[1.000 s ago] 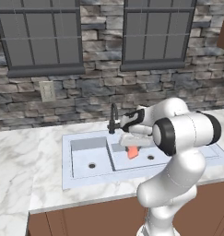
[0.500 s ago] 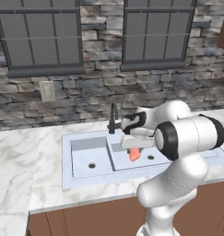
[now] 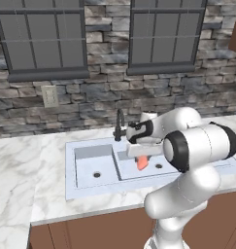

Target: Pick up the bar soap and bar soap from the sink, and place them back in the cabinet, and close the cabinet door.

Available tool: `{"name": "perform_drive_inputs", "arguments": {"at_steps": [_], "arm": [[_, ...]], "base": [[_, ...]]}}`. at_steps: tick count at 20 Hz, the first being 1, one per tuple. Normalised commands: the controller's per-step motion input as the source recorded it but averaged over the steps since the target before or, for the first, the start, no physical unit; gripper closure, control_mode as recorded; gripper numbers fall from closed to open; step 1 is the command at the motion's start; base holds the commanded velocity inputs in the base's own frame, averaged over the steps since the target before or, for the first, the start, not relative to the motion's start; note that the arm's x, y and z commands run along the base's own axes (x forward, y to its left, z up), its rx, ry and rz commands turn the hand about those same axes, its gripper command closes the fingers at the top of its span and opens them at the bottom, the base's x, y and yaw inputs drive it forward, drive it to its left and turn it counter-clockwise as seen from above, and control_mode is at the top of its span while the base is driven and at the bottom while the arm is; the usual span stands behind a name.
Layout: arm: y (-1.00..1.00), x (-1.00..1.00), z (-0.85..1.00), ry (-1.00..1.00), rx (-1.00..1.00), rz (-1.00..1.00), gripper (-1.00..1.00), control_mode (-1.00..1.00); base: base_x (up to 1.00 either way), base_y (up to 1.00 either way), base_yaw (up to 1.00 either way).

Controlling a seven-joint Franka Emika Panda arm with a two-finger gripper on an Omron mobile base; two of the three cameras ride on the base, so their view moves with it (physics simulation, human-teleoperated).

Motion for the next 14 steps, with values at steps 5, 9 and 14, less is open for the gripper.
{"name": "perform_drive_inputs", "arguments": {"at_steps": [5, 9, 14], "arm": [[-0.02, -0.17, 0.35, 0.0, 0.0, -0.03, 1.0, -1.0], [-0.01, -0.11, 0.33, 0.0, 0.0, -0.04, 1.0, -1.0], [-0.08, -0.08, 0.2, 0.0, 0.0, -0.06, 1.0, -1.0]], "base": [[0.0, 0.0, 0.0], [0.0, 0.0, 0.0], [0.0, 0.0, 0.0]]}}
